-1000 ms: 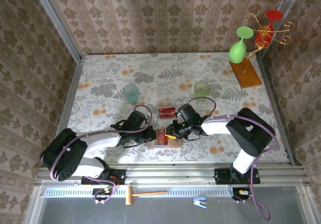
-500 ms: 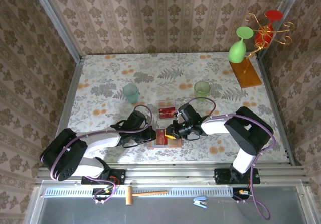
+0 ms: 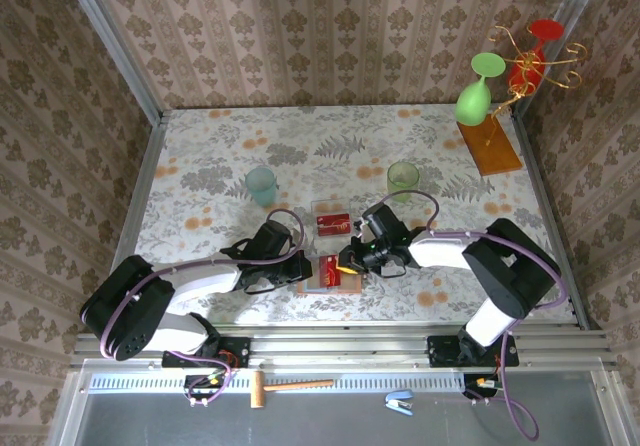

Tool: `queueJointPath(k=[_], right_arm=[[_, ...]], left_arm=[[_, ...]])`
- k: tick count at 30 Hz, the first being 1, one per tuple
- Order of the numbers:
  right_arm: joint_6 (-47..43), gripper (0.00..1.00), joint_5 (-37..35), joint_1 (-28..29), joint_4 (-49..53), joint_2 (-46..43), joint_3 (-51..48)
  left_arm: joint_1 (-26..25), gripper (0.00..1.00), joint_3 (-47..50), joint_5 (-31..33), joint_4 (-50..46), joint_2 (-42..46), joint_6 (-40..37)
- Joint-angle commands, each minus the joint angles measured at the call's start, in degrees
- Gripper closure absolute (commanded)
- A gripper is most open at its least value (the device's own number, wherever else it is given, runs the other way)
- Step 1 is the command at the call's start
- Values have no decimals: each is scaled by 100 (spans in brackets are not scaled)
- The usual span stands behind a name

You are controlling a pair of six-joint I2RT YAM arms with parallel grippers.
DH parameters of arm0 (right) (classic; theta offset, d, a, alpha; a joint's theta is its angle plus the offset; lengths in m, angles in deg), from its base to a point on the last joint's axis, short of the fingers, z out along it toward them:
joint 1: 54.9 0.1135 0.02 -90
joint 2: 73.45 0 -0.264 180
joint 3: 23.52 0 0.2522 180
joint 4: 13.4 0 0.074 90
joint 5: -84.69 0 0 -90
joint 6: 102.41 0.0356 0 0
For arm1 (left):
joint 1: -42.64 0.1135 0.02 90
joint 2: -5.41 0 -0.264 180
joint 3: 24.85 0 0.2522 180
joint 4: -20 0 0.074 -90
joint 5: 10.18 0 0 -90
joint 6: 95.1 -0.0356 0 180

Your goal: Take the credit cards out of the card holder

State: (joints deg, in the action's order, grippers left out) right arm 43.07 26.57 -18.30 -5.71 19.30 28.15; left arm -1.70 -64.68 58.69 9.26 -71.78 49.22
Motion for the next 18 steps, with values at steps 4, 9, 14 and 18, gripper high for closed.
queueJointPath(k=[4,9,14,18], right_arm=[[-477,91,-436,-90,1054,-440,-39],[-618,92,-592,-101,1379,-624,36],[-638,92,-657,-107,1477,-690,90],[-541,91,-580,-100,1359,-688,94]], left_arm=[[-48,93,66,135,-206,-103,-55],[-47,93,66,135,-185,-86,-54],[-34,93,75,135,-170,-68,-58],[-31,93,87,118,-128,-86,-54]])
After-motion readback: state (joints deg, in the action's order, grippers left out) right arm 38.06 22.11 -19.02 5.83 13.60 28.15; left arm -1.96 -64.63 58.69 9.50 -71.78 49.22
